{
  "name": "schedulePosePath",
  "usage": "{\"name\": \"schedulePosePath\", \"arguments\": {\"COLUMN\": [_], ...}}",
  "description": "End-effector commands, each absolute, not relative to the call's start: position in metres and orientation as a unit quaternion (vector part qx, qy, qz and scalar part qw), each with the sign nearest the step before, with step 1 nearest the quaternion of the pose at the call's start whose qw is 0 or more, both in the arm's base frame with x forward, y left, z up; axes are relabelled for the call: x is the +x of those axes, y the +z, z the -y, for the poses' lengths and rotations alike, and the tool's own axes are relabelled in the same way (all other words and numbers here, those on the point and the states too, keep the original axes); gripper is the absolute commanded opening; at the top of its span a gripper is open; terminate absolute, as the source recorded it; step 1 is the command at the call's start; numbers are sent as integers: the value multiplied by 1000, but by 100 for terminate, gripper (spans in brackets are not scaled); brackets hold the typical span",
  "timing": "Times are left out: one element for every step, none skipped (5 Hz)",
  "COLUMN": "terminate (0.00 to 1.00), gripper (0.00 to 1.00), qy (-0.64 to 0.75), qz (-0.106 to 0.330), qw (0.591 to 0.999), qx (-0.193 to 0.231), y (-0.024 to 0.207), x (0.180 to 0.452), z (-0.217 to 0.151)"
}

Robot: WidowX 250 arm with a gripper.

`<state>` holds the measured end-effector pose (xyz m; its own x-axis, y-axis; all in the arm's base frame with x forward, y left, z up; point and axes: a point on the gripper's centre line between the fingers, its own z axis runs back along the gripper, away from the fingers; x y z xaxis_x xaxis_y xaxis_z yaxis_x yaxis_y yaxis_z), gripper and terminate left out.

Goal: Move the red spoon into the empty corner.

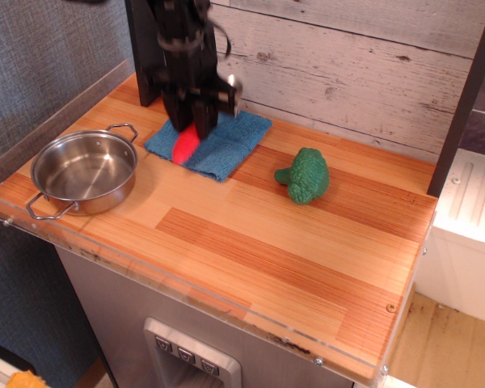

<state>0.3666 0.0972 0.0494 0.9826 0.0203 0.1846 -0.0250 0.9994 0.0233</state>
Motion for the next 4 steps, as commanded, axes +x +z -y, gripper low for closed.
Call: {"name": "schedulePosePath", "arguments": {"terminate": [0,0,0,0], "gripper": [0,0,0,0], "qy": [5,-32,-61,-80], "qz": [146,122,109,104], "qw": [989,992,991,991], "qx": [1,-24,-42,-37], "y": [103,105,106,102], "x": [359,343,318,298], "z": [-77,-31,6,32]}}
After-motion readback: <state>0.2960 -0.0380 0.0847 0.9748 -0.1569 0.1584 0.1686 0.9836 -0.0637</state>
